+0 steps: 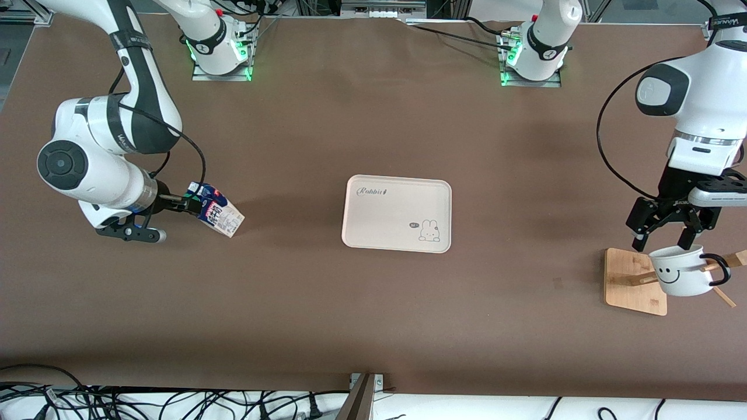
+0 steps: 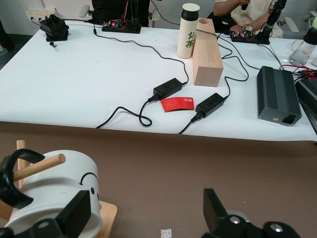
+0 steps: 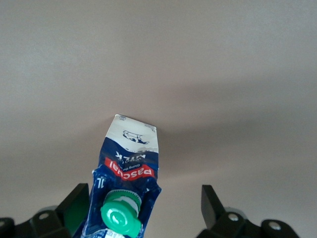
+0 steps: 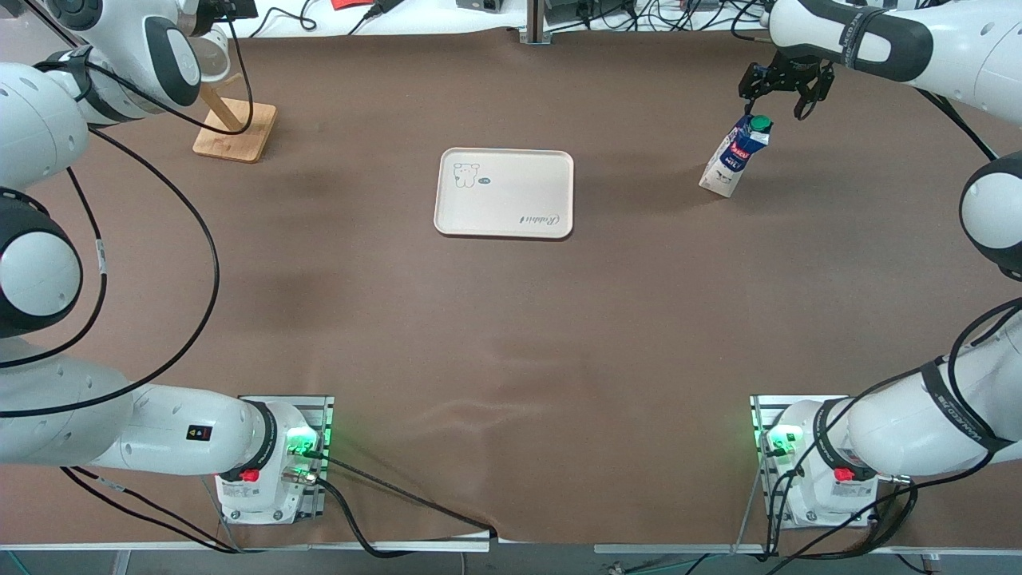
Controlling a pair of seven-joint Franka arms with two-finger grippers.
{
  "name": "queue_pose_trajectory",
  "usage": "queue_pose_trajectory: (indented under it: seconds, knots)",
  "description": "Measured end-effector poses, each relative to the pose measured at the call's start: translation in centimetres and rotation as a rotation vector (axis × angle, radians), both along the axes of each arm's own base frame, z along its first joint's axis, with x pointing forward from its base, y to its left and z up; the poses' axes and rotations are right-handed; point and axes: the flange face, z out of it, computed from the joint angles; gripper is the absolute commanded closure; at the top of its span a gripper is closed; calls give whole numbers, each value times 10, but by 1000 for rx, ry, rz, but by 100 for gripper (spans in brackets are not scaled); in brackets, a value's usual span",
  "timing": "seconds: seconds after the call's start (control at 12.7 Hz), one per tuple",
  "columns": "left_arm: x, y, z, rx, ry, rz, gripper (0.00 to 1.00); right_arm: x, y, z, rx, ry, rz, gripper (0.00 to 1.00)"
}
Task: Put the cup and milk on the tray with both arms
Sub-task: 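Grasp the milk carton with the right gripper while the left gripper reaches the mug, then carry the milk carton onto the white tray with the right gripper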
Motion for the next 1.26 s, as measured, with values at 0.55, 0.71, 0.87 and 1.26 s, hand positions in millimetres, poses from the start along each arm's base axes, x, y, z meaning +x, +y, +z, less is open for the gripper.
queue_pose_trajectory:
  seconds: [0.55, 0.71, 0.87, 1.26]
  knots:
    - [-38, 21, -20, 13, -64, 55, 0, -3, 12, -1, 5, 0, -38, 0]
    - [-46, 25, -29, 22, -89, 70, 0, -5, 12, -5, 6, 8, -45, 0]
    - [-50, 28, -34, 33, -125, 84, 0, -10, 12, -17, 7, 18, -49, 0]
    - [-51, 33, -63, 0, -146, 166, 0, -20, 12, -38, 3, 33, -72, 61]
